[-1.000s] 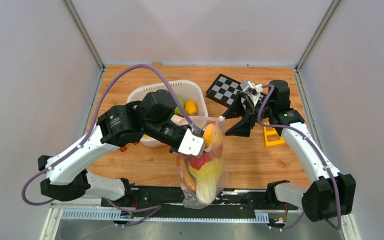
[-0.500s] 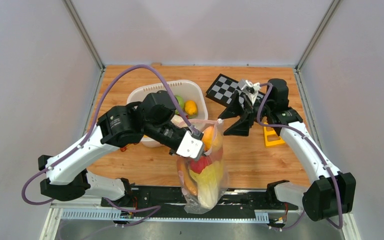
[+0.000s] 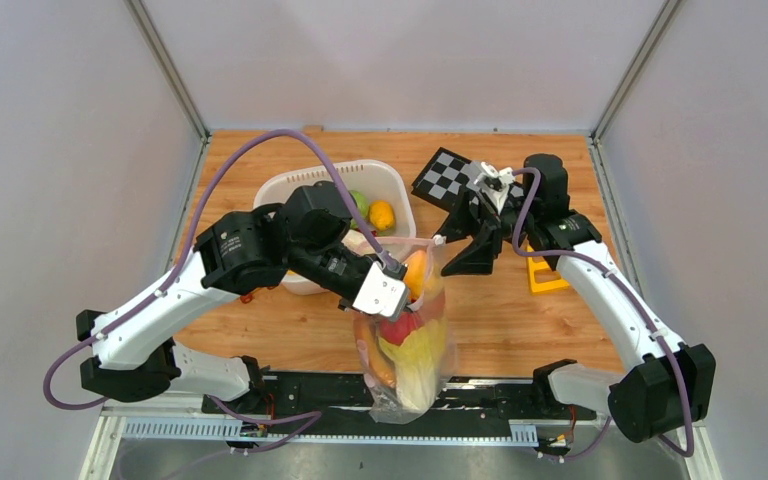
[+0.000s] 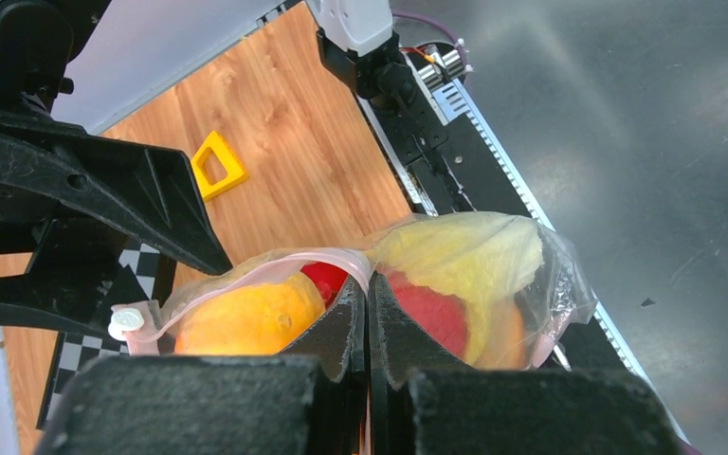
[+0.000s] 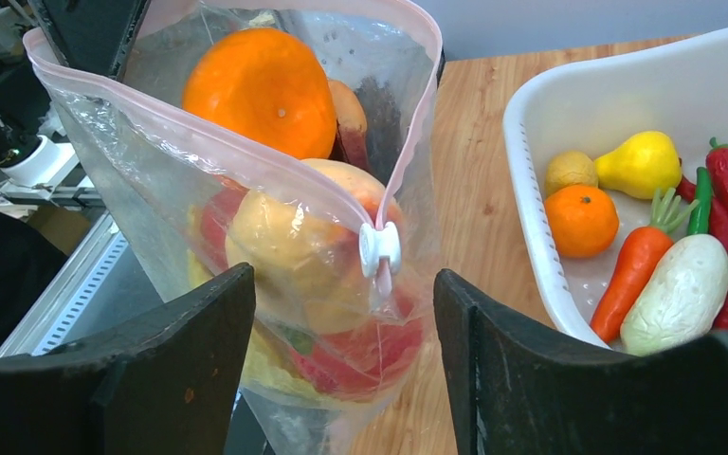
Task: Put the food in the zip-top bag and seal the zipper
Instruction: Zip the zipper food storage bag at the center of the board.
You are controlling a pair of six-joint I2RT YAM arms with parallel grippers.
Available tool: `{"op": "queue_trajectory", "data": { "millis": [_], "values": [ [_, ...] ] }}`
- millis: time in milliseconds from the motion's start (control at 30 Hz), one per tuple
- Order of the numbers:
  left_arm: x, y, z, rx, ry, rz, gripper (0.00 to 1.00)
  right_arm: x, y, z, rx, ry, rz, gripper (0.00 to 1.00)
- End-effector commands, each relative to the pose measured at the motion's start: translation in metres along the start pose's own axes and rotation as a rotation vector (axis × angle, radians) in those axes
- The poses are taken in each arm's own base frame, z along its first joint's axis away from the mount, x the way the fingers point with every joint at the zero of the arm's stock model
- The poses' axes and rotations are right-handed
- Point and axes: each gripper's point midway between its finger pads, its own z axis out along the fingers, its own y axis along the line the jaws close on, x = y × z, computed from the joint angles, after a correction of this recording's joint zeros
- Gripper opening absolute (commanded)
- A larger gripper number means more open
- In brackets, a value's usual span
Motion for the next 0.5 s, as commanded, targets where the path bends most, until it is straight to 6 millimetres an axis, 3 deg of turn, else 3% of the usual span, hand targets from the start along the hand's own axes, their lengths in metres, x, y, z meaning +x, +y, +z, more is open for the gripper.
{"op": "queue_trajectory", "data": {
  "millis": [0, 133, 367, 467],
  "values": [
    [-0.025, 0.004, -0.012, -0.046, -0.082, 0.094, 0.0, -0.002, 0.007, 0.001, -0.029, -0.002, -0.038, 0.64],
    [-0.025, 0.002, -0.013, -0.048, -0.085, 0.095, 0.0, -0.004, 0.007, 0.001, -0.016, 0.0, -0.034, 0.36],
    [-0.024, 0.001, -0.014, -0.054, -0.09, 0.099, 0.0, -0.01, 0.012, 0.001, 0.003, 0.0, -0.054, 0.04],
    [-0.017, 0.004, -0.013, -0.079, -0.066, 0.086, 0.0, -0.013, 0.006, -0.001, 0.083, 0.002, -0.066, 0.0]
  ]
}}
